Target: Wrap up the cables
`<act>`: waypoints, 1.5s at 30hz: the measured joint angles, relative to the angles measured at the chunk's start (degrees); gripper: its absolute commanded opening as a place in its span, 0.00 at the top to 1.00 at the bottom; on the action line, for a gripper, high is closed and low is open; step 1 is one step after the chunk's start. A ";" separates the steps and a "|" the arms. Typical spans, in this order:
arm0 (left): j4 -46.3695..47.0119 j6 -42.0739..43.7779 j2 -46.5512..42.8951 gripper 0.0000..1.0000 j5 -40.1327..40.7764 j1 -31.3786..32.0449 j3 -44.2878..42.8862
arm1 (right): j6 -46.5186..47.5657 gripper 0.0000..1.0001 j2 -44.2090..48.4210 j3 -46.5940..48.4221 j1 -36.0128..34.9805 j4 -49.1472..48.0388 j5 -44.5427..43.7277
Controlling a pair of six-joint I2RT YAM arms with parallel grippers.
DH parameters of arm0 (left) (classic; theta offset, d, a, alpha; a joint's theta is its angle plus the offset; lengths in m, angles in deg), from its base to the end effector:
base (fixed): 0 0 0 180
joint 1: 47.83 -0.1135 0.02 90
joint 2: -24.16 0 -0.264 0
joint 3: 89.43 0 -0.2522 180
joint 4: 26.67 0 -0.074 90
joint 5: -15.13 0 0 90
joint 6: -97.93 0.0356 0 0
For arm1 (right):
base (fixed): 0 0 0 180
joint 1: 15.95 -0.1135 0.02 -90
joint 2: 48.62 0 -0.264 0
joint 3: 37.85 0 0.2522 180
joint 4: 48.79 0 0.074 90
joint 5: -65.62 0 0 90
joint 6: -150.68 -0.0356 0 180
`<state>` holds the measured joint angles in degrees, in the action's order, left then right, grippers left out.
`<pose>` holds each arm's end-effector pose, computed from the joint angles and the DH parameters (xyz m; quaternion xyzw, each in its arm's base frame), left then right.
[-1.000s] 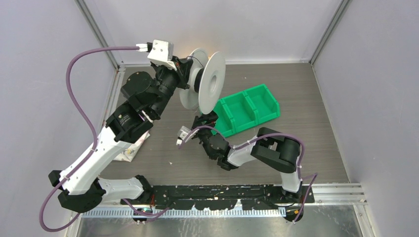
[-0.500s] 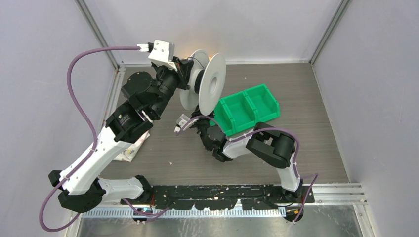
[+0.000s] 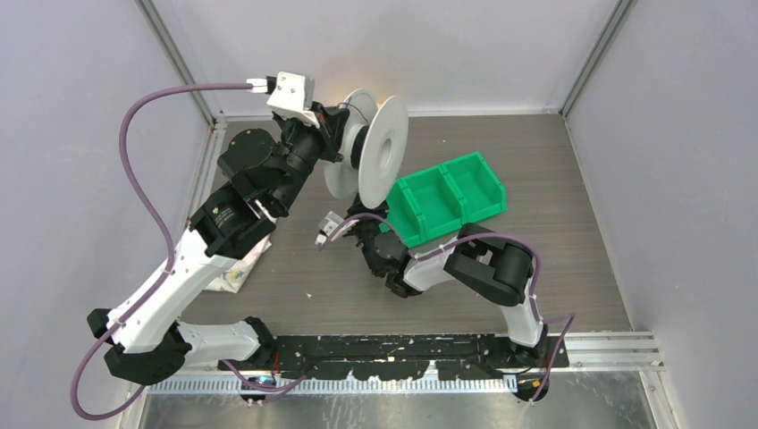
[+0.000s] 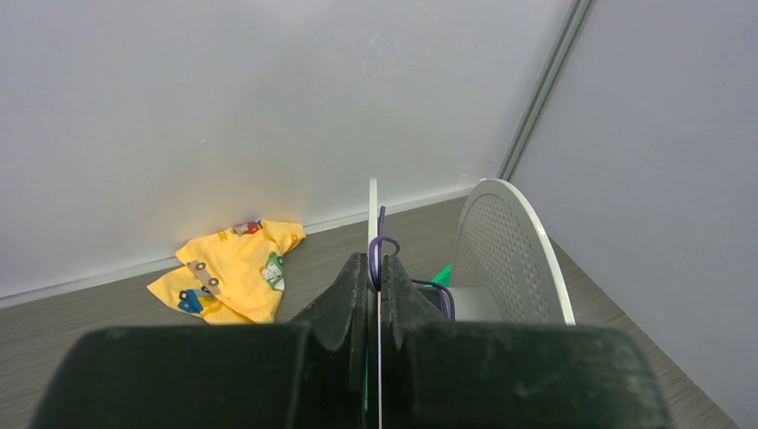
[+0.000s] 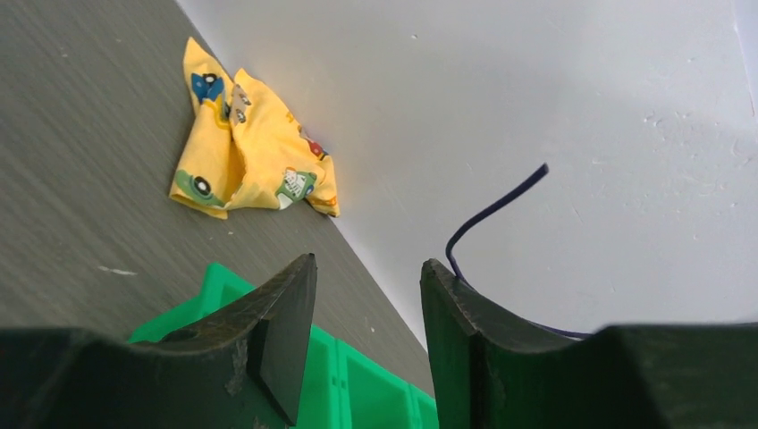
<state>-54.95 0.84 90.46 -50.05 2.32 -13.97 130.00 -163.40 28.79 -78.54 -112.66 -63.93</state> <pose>0.1503 -0.1568 0.5297 0.0774 0.6446 -0.2369 0.7227 0.2027 0.3416 0.1929 -0.4089 0.4778 -0.2479 0.7369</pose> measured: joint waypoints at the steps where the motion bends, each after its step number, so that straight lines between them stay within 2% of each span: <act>1: -0.04 0.00 0.00 0.99 0.00 -0.02 0.00 | 0.04 0.48 0.00 -0.55 -0.52 -0.02 -0.26; 9: -0.02 0.00 0.00 0.99 0.00 0.00 0.00 | 1.38 0.45 0.00 -2.91 -5.66 -0.04 -2.97; 16: -0.02 0.02 0.00 1.00 0.02 0.00 0.00 | 2.97 0.42 0.46 -4.35 -7.41 -0.09 -5.18; 26: 0.04 0.04 0.00 0.99 0.02 0.00 0.00 | 4.57 0.38 5.77 -4.57 -7.98 -0.48 -5.79; 36: 0.02 0.02 0.00 0.99 0.02 0.00 0.00 | 4.39 0.38 5.27 -1.79 -6.19 -0.48 -3.48; 37: 0.02 0.02 0.00 1.00 0.02 0.00 0.00 | 4.24 0.42 5.05 -1.29 -5.62 -0.52 -2.84; 38: 0.02 0.02 0.00 1.00 0.02 0.00 0.00 | 4.04 0.55 4.76 -0.87 -4.98 -0.55 -2.29; 40: 0.02 0.02 0.00 0.99 0.02 0.00 0.00 | 3.67 0.75 3.96 -0.22 -3.96 -0.44 -1.25; 41: 0.02 0.00 0.00 1.00 0.02 0.00 0.00 | 3.65 0.89 3.43 0.07 -3.54 -0.35 -0.94; 42: 0.02 0.00 0.00 1.00 0.02 0.00 0.00 | 3.56 0.98 2.97 0.20 -3.23 -0.26 -0.79; 45: 0.02 0.00 0.00 1.00 0.02 0.00 0.00 | 2.82 1.00 2.12 0.24 -2.78 0.24 -0.81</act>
<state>-54.93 0.84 90.46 -50.03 2.32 -13.97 132.82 -161.28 29.03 -81.32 -112.42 -64.74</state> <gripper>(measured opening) 0.035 0.042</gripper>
